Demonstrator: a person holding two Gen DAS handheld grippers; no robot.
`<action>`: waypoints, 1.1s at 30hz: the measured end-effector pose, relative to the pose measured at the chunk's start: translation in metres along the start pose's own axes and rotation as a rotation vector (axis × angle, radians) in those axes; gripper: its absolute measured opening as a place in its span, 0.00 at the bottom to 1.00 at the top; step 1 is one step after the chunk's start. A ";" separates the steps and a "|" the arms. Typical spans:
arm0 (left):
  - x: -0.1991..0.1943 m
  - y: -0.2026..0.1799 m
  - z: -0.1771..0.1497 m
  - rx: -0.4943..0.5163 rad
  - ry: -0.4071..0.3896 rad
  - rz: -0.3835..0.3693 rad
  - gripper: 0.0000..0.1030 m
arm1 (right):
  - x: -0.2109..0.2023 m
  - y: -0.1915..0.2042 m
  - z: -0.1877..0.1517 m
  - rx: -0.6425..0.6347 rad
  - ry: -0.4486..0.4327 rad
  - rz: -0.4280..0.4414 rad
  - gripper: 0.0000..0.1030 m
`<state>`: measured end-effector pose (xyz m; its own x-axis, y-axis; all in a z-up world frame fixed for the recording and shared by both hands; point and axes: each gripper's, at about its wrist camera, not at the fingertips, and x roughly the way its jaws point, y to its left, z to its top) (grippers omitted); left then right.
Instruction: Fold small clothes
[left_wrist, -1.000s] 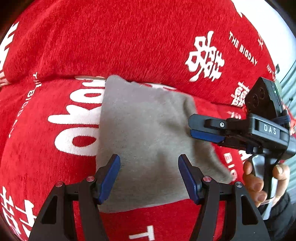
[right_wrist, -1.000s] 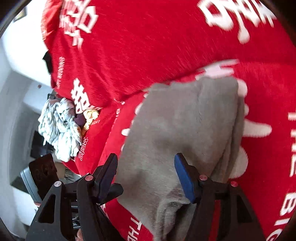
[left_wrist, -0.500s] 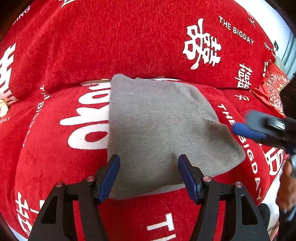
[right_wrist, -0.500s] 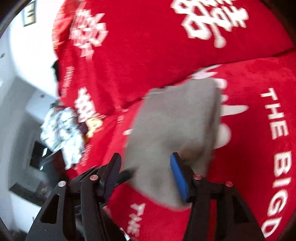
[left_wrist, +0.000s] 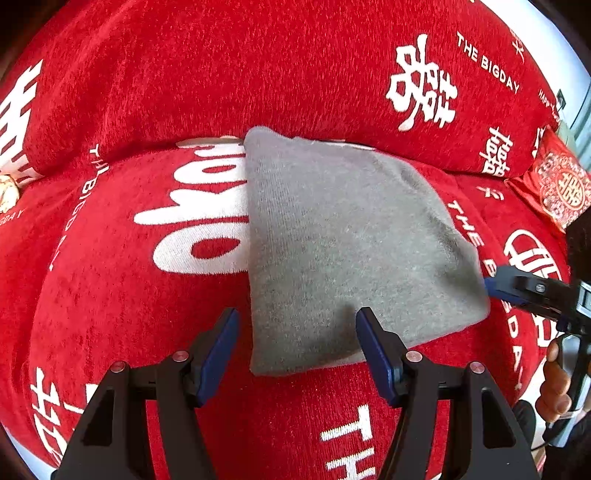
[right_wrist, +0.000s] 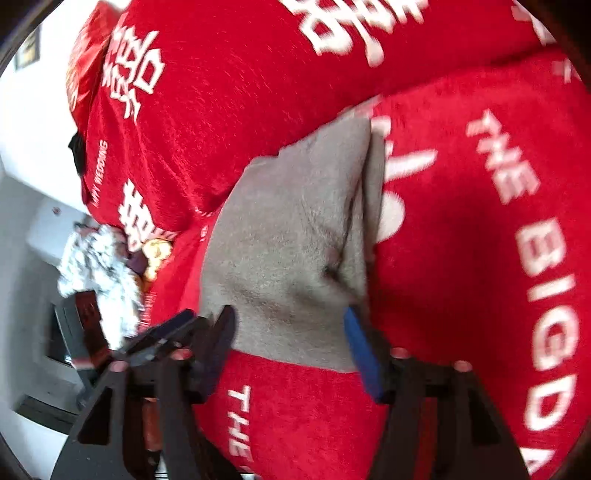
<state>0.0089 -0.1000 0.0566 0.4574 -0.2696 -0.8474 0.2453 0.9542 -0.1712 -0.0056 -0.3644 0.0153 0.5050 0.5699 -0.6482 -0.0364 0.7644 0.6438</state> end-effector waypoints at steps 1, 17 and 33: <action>-0.002 0.001 0.002 -0.002 -0.008 0.003 0.94 | -0.008 0.004 0.001 -0.031 -0.031 -0.051 0.80; 0.049 0.019 0.072 -0.085 0.046 0.060 0.99 | 0.038 0.017 0.066 -0.059 0.013 0.055 0.80; 0.047 0.093 0.099 -0.156 0.077 -0.005 0.99 | 0.012 -0.037 0.092 -0.055 -0.004 -0.184 0.80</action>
<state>0.1380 -0.0364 0.0511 0.3885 -0.2693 -0.8812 0.1093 0.9631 -0.2461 0.0807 -0.4137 0.0208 0.5108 0.4177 -0.7514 0.0099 0.8711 0.4910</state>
